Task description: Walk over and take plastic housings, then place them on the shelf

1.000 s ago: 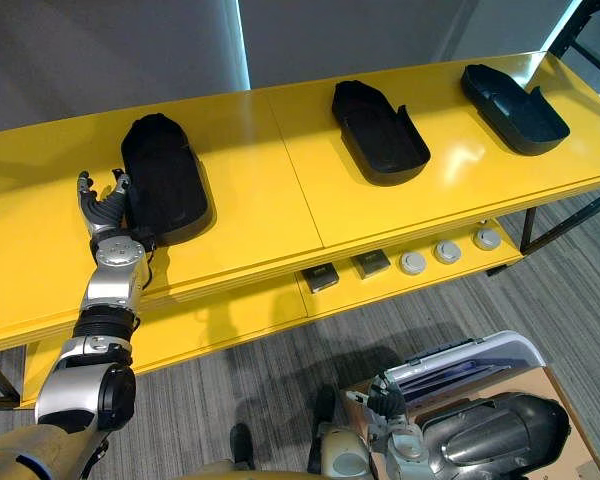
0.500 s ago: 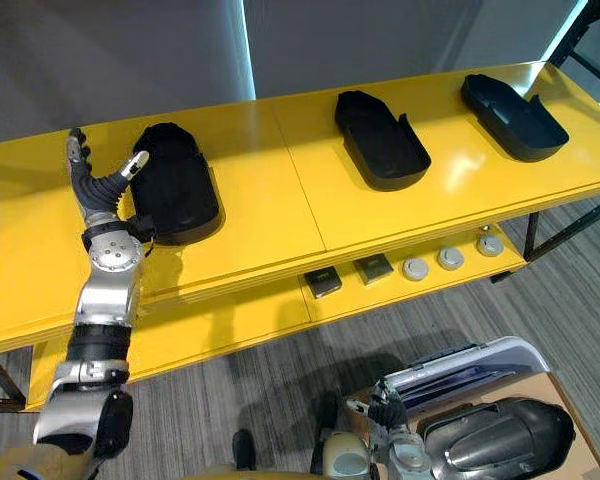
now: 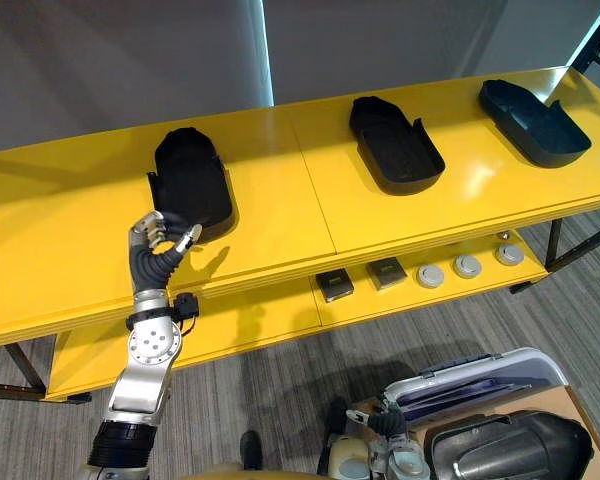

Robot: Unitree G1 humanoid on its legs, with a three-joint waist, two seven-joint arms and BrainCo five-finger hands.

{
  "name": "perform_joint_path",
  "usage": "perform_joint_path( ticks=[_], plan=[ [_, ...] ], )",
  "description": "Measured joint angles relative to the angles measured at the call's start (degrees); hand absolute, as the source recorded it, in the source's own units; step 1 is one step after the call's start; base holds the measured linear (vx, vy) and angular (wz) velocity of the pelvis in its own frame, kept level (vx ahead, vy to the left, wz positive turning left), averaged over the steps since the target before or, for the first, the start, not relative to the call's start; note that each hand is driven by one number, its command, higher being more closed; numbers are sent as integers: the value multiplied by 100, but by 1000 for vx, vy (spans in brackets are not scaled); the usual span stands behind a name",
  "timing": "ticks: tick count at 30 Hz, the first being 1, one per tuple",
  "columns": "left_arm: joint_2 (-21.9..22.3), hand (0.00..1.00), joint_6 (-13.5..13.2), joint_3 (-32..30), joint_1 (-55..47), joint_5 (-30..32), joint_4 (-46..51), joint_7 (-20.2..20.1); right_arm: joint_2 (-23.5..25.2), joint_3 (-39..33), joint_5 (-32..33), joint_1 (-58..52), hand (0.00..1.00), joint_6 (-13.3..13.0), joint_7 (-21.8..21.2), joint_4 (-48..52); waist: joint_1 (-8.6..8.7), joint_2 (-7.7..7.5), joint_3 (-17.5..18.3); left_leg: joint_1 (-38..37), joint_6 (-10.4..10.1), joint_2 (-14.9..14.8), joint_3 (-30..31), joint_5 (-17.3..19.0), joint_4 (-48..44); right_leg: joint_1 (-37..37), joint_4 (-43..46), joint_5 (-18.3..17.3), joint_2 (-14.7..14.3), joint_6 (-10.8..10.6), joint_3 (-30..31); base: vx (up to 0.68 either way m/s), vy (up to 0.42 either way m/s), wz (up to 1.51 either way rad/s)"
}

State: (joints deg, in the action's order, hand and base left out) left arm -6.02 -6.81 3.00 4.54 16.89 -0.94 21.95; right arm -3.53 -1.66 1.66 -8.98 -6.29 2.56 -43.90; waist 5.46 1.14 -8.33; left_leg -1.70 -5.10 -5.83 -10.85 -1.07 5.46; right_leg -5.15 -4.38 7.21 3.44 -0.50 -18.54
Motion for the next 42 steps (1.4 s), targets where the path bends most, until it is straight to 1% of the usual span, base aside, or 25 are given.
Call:
perform_joint_path(
  ticks=[4,6,10,12,15,19,24,29,30,32,34,35,37,39,41,42],
  plan=[
    [-14,100,61,153,119,206,-493,-56,14,12,-18,-2,0,5,3,0,10,-5,78,8,0,-24,-12,0,0,33,-92,10,-42,8,-4,48,-1,-1],
    [-28,100,158,180,292,382,-745,-52,14,47,-26,2,0,5,5,16,14,-5,79,6,23,-30,-19,-17,-3,39,-97,15,-51,15,-6,49,12,2],
    [-225,100,327,177,664,468,-1108,-46,27,49,-31,9,0,6,5,39,37,-12,81,-1,10,-30,-24,-7,-7,48,-110,48,-47,52,-2,51,23,-1],
    [-338,100,381,173,845,639,-1304,-26,42,50,-31,12,0,6,4,39,47,-24,86,-9,-4,-26,-27,4,-7,62,-123,57,-45,60,-3,37,24,0],
    [-449,100,465,113,1037,664,-1570,11,79,50,-30,27,0,5,3,41,79,-61,89,-8,-7,-26,-32,8,-8,61,-125,57,-45,60,-2,12,8,0],
    [-578,100,650,-37,1279,819,-1799,73,84,56,-30,30,0,4,-2,41,177,-112,91,2,-5,-27,-65,10,-7,34,-128,58,-44,60,23,-4,6,-3],
    [-639,100,764,-145,1530,853,-1964,72,84,69,-30,33,0,4,-11,52,208,-116,91,63,-6,-31,-146,10,-6,-70,-127,64,-55,62,108,5,8,-9],
    [-656,100,777,-151,1704,853,-2093,68,86,70,-30,36,0,4,-19,54,269,-118,90,25,-7,-24,-140,11,-7,-68,-126,75,-48,54,104,42,20,0],
    [-685,100,778,-151,1704,852,-2093,68,88,71,-30,43,0,4,-22,58,306,-118,90,16,-8,-21,-141,12,-7,-62,-126,77,-46,55,106,37,18,-1],
    [-696,100,776,-149,1705,851,-2090,68,88,71,-30,41,0,4,-22,76,310,-118,90,11,-10,-20,-148,13,-8,-61,-126,82,-44,54,111,0,0,0],
    [-692,100,775,-131,1695,849,-2016,68,88,71,-29,41,0,4,-20,98,309,-118,90,7,-10,-20,-146,13,-8,-57,-126,89,-44,61,110,0,0,0],
    [-677,100,777,-109,1646,840,-1762,68,88,71,-28,42,0,4,-17,99,306,-117,89,2,-9,-19,-136,12,-8,-46,-126,90,-42,61,100,2,6,6],
    [-645,100,698,-82,1489,781,-1098,69,91,70,-26,50,0,4,-11,98,303,-116,89,-5,-8,-19,-98,11,-8,-4,-126,90,-37,61,60,1,3,7],
    [-622,100,451,-85,1329,635,-204,71,81,65,-25,62,0,4,-7,85,273,-111,88,-1,-8,-16,-19,13,-8,46,-126,88,-28,59,21,0,3,11],
    [-625,100,273,-124,1203,514,334,65,77,58,-24,60,0,5,-4,65,245,-105,88,-15,-8,-17,26,13,-7,89,-126,83,-23,54,-28,2,13,13],
    [-626,100,118,-223,1064,336,763,63,62,43,-25,58,0,9,-2,22,158,-95,91,-35,-7,-16,58,12,-9,114,-125,82,-25,53,-31,2,14,12]
  ],
)
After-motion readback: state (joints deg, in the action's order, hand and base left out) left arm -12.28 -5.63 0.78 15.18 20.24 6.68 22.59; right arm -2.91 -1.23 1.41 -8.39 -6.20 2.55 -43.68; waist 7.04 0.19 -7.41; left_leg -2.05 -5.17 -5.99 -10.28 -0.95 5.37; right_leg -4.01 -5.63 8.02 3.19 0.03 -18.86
